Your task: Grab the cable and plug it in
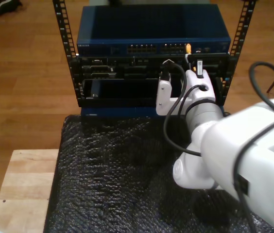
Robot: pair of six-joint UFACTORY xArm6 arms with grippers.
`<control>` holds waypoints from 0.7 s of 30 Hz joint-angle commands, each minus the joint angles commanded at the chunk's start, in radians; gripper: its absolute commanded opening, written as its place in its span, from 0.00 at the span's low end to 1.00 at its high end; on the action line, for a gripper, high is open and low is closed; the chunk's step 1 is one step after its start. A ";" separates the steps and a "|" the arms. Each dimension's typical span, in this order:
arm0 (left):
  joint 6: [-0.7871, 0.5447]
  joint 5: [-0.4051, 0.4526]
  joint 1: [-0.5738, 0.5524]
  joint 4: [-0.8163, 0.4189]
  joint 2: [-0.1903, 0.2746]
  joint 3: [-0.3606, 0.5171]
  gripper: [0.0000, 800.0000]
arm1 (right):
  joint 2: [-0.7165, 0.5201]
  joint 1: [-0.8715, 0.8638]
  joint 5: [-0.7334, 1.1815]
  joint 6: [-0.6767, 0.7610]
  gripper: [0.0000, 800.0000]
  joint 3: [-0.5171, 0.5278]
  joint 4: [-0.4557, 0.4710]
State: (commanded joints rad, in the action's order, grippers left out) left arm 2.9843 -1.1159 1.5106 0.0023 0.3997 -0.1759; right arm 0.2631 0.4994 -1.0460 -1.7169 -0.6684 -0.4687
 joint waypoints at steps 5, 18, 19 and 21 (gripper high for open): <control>0.002 0.000 0.000 0.002 0.002 0.000 1.00 | -0.135 -0.026 0.155 -0.049 0.87 0.103 0.058; 0.000 0.000 0.000 0.000 0.002 0.000 1.00 | -0.503 -0.261 0.655 -0.311 0.97 0.233 0.112; 0.000 0.000 0.000 0.000 0.002 0.000 1.00 | -0.523 -0.287 0.697 -0.328 0.98 0.233 0.121; 0.000 0.000 0.000 0.000 0.002 0.000 1.00 | -0.559 -0.336 0.778 -0.361 0.99 0.233 0.135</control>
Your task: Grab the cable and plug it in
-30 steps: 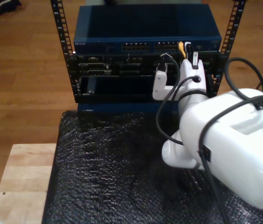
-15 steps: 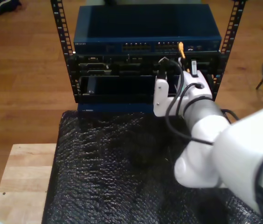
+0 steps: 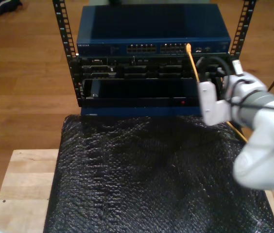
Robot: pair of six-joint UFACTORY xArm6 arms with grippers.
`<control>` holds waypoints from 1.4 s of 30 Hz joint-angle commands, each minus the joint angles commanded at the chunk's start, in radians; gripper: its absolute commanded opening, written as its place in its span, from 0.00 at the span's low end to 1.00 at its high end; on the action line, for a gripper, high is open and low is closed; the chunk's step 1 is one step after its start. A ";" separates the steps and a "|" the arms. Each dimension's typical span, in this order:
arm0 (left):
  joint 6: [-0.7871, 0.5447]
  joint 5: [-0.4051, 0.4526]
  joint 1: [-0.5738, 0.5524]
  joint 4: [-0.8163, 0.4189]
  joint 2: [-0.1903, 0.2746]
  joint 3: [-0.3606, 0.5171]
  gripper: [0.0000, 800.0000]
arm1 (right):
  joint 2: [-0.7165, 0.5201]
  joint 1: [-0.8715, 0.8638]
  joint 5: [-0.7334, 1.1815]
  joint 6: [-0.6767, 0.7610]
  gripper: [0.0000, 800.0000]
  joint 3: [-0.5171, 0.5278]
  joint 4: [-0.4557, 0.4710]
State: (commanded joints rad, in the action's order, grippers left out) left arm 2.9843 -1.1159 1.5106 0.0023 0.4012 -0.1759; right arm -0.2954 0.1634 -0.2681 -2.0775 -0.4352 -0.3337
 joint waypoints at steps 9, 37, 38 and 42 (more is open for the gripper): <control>0.000 0.000 0.000 0.000 -0.002 0.000 1.00 | -0.140 -0.180 0.304 -0.196 0.99 -0.006 0.008; 0.000 0.000 0.000 0.000 0.000 0.000 1.00 | -0.477 -0.944 1.089 -0.612 1.00 0.072 0.058; 0.000 0.000 0.000 0.000 0.000 0.000 1.00 | -0.493 -0.971 1.105 -0.624 1.00 0.086 0.072; 0.000 0.000 0.000 0.000 0.000 0.000 1.00 | -0.545 -1.046 1.151 -0.671 1.00 0.133 0.129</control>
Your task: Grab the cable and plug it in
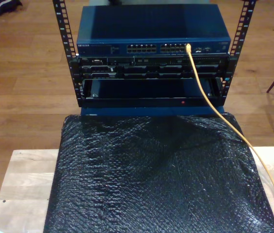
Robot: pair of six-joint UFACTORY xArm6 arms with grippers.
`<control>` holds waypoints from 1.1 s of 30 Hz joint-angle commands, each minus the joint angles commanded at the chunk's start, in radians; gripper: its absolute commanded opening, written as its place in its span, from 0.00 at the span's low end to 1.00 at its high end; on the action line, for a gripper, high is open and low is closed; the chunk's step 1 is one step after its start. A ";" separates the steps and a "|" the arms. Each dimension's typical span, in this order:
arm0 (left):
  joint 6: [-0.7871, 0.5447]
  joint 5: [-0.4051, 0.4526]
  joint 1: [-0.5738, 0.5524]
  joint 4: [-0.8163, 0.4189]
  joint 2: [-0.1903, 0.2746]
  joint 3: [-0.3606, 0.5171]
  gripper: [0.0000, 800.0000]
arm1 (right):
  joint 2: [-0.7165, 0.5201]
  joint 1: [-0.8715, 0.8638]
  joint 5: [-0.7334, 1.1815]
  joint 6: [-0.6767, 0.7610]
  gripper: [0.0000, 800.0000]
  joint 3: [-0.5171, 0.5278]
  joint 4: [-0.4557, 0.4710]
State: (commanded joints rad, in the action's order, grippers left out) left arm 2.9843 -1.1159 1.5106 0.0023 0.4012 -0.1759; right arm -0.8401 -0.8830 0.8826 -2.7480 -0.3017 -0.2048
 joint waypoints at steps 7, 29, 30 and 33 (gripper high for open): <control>0.000 0.000 0.000 0.000 0.000 0.000 1.00 | -0.017 -0.118 0.052 -0.091 1.00 0.026 0.021; 0.000 0.000 0.000 0.000 0.000 0.000 1.00 | -0.020 -0.391 0.109 -0.247 1.00 0.146 0.181; 0.000 0.000 0.000 0.000 0.000 0.000 1.00 | -0.018 -0.399 0.109 -0.259 1.00 0.147 0.184; 0.000 0.000 0.000 0.002 -0.002 0.000 1.00 | -0.015 -0.423 0.106 -0.304 1.00 0.173 0.189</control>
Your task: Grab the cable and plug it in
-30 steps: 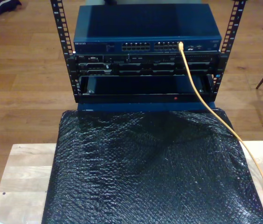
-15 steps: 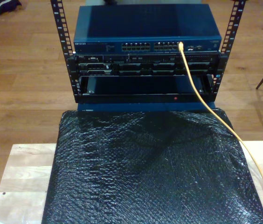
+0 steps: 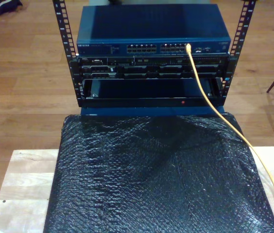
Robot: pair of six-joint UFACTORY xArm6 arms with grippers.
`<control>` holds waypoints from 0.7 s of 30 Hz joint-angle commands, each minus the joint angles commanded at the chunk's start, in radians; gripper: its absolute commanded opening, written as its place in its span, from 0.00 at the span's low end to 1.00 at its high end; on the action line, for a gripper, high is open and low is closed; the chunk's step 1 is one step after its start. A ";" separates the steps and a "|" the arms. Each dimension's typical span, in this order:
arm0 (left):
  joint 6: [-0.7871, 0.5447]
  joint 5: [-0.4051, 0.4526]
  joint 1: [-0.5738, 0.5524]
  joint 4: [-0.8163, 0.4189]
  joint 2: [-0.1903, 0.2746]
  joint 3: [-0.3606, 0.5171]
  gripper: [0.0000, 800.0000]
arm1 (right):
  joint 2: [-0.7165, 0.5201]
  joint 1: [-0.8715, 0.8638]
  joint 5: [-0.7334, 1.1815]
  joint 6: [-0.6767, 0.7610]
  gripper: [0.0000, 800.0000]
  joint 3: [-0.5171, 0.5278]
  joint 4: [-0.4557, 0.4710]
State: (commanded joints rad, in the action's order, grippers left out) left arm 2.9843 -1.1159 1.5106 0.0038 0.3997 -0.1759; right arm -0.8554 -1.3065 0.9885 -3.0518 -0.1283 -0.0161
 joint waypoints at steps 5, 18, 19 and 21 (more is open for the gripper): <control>0.002 0.000 0.000 -0.002 0.002 0.000 1.00 | -0.003 -0.081 -0.018 -0.083 1.00 0.066 0.006; 0.000 0.000 0.000 -0.002 0.002 0.000 1.00 | 0.117 -0.138 -0.025 -0.112 1.00 0.075 0.008; 0.000 0.000 0.000 -0.002 0.002 0.000 1.00 | 0.137 -0.138 -0.025 -0.115 1.00 0.077 0.006; 0.000 0.000 0.000 -0.002 0.000 0.000 1.00 | 0.164 -0.138 -0.026 -0.129 1.00 0.078 0.008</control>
State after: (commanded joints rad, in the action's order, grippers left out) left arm 2.9843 -1.1159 1.5106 0.0023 0.3997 -0.1759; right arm -0.6912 -1.4446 0.9624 -3.1807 -0.0501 -0.0084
